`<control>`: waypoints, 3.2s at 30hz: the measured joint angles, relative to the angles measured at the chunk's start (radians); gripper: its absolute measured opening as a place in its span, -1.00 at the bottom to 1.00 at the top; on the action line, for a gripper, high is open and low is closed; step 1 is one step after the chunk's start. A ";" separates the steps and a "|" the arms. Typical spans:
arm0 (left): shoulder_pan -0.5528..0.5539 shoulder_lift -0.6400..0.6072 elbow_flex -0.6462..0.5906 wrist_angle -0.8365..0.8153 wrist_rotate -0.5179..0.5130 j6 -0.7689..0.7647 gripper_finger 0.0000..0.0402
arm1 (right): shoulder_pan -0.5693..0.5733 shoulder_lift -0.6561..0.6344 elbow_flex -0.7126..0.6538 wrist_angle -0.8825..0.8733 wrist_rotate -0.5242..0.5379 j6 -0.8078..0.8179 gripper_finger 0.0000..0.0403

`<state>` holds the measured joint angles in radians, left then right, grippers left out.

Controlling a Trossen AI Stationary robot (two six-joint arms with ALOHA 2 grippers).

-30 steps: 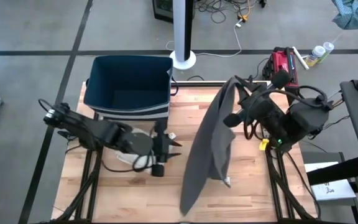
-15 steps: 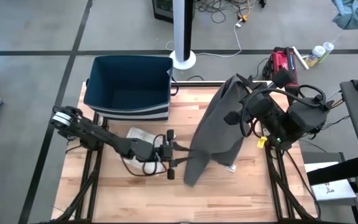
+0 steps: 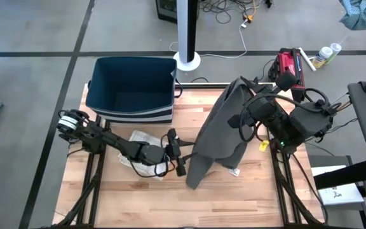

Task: Fold towel
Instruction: Fold the gray kitchen towel

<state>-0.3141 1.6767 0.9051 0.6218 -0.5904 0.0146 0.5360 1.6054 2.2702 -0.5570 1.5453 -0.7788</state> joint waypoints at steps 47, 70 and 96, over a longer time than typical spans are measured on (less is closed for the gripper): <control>-0.044 -0.138 0.370 -0.434 0.242 0.159 -1.00 | 0.020 -0.003 0.071 0.290 -0.080 -0.213 -0.99; -0.013 -0.223 1.244 -1.085 -0.047 0.133 -1.00 | -0.154 -0.055 0.080 -0.623 -0.167 0.707 -0.99; 0.245 -0.121 1.338 -0.967 0.896 -0.085 -1.00 | 0.081 -0.299 0.086 -0.503 -0.446 0.610 -0.99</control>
<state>-0.0694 1.5555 2.2432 -0.3451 0.3058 -0.0707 0.6174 1.3064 2.3558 -1.0602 1.0996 -0.1685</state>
